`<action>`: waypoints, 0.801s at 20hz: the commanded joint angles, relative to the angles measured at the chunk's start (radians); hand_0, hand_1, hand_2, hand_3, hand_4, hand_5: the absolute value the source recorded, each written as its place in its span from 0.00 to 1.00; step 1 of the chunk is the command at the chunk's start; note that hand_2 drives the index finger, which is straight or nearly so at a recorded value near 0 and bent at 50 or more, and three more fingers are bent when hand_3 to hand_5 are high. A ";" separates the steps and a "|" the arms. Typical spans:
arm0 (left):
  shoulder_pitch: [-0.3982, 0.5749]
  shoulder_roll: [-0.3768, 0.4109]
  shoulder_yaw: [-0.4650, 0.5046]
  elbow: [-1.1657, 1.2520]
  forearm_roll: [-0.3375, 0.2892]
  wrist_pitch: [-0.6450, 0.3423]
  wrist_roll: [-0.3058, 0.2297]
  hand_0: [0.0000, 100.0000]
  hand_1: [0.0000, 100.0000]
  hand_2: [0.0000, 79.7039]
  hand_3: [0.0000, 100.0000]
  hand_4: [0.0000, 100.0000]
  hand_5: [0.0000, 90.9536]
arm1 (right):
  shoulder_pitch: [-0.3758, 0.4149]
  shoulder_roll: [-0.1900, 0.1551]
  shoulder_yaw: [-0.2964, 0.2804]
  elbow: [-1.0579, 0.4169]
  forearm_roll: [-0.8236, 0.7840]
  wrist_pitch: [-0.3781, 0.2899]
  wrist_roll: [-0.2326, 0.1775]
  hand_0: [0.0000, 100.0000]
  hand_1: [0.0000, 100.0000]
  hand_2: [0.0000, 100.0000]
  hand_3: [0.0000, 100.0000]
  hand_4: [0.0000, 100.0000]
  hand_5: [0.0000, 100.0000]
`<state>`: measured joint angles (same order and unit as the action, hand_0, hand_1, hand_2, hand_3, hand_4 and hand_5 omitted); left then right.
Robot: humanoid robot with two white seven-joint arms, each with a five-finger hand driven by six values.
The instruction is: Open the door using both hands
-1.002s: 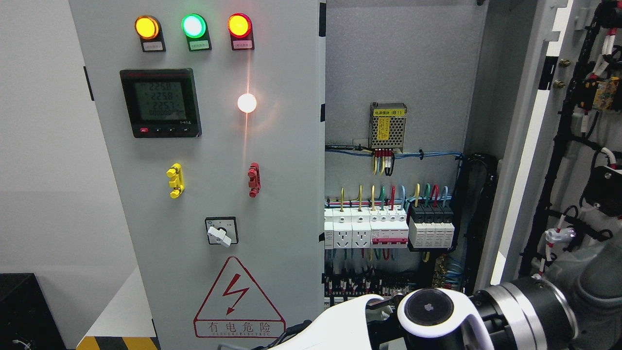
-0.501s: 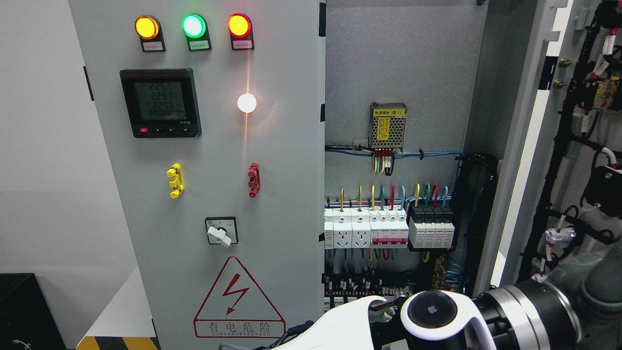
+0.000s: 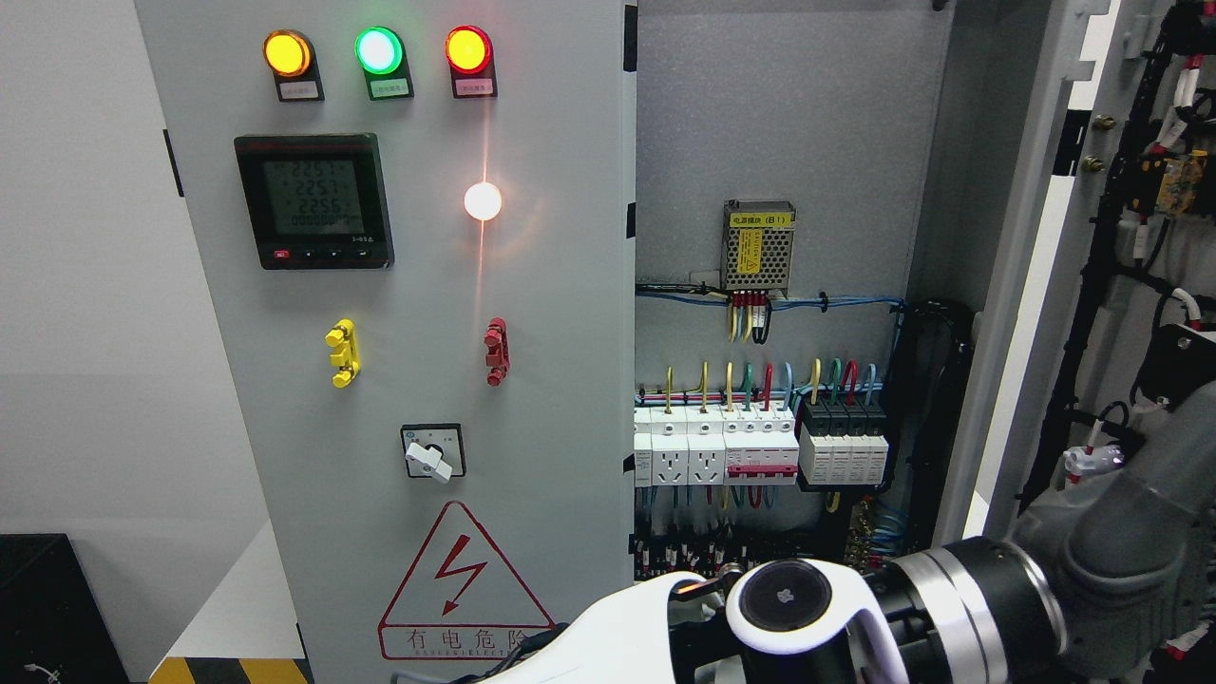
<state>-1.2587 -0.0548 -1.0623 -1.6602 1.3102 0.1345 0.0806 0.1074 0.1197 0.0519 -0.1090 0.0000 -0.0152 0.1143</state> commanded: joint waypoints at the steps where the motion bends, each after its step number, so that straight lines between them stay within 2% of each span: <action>1: 0.028 0.191 0.031 -0.147 0.007 -0.003 -0.002 0.00 0.00 0.00 0.00 0.00 0.00 | 0.000 0.000 0.000 0.000 -0.011 0.000 0.001 0.19 0.00 0.00 0.00 0.00 0.00; 8: 0.082 0.322 0.119 -0.214 0.054 -0.003 -0.002 0.00 0.00 0.00 0.00 0.00 0.00 | 0.000 0.000 0.000 0.000 -0.011 0.000 0.001 0.19 0.00 0.00 0.00 0.00 0.00; 16: 0.261 0.498 0.160 -0.289 0.054 -0.006 -0.002 0.00 0.00 0.00 0.00 0.00 0.00 | 0.000 0.000 0.000 0.000 -0.009 0.000 0.001 0.19 0.00 0.00 0.00 0.00 0.00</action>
<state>-1.0994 0.2267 -0.9644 -1.8433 1.3584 0.1314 0.0790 0.1074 0.1197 0.0520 -0.1090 0.0000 -0.0151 0.1143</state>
